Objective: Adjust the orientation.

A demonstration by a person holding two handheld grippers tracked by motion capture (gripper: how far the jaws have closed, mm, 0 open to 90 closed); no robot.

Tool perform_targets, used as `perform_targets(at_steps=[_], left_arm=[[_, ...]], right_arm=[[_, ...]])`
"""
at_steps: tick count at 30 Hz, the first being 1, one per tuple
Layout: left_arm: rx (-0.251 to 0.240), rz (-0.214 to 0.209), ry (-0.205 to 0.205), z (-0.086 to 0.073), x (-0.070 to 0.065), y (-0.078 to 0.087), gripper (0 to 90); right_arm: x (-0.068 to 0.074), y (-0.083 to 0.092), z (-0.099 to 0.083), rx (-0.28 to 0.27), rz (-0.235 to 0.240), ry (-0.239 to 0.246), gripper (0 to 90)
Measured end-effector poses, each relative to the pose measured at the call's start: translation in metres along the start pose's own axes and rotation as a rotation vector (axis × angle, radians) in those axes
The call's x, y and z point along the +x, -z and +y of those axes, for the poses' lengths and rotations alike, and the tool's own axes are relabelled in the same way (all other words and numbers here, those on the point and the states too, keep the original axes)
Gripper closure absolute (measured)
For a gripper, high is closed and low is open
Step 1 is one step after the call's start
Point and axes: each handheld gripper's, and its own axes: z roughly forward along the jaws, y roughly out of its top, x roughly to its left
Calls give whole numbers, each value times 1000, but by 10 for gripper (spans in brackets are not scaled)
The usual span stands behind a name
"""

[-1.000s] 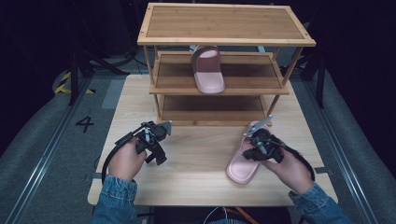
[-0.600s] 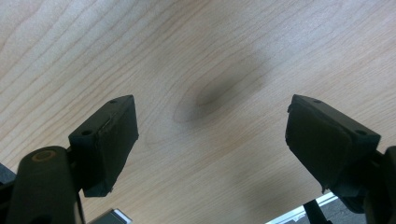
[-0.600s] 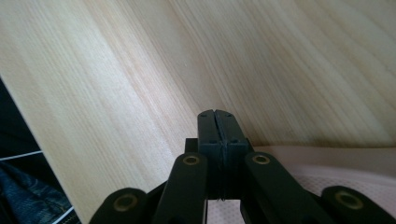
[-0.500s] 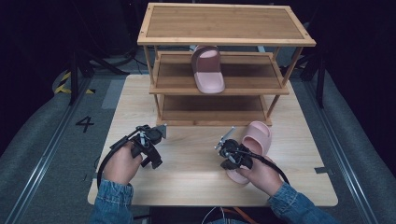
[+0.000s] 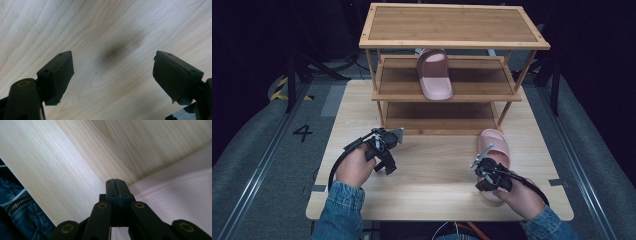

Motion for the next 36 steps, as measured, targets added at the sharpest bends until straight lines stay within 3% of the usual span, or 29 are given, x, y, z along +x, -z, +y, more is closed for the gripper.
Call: perform_targets(at_steps=[4, 5, 8, 12, 14, 18, 20, 24, 28, 31, 32, 34, 36], left_arm=[[-4, -3, -24, 8, -2, 2, 173], [4, -2, -39, 11, -3, 3, 173], [6, -5, -43, 15, -4, 2, 173], [4, -6, -45, 16, -4, 2, 173], [-3, -8, -38, 13, -4, 3, 173], [-4, -4, -27, 10, -2, 4, 173], [-2, -2, -24, 9, -1, 3, 173], [-5, -5, -21, 7, -2, 1, 173], [-1, -4, -19, 5, -2, 0, 173], [-4, -5, -9, 3, -2, -1, 173], [-8, -3, -7, 2, -1, -1, 173], [-5, -10, 0, 1, 0, -2, 173], [-4, -3, 1, -1, 0, -2, 173]], right_arm=[[-10, 4, -17, 4, -8, -46, 900], [-19, 8, -30, 13, -19, -88, 900], [-31, 12, -45, 14, -30, -144, 900], [-41, 17, -56, 20, -47, -185, 900], [-45, 25, -58, -14, -53, -194, 879], [-55, 40, -55, -147, -93, -255, 698], [-61, 42, -50, -195, -124, -268, 679], [-74, 34, -36, -216, -139, -281, 667], [-77, 25, -26, -207, -144, -274, 678], [-80, 19, -20, -195, -159, -268, 722], [-81, 16, -18, -188, -172, -263, 776], [-82, 16, -18, -193, -147, -265, 816], [-82, 16, -18, -194, -150, -262, 822]])
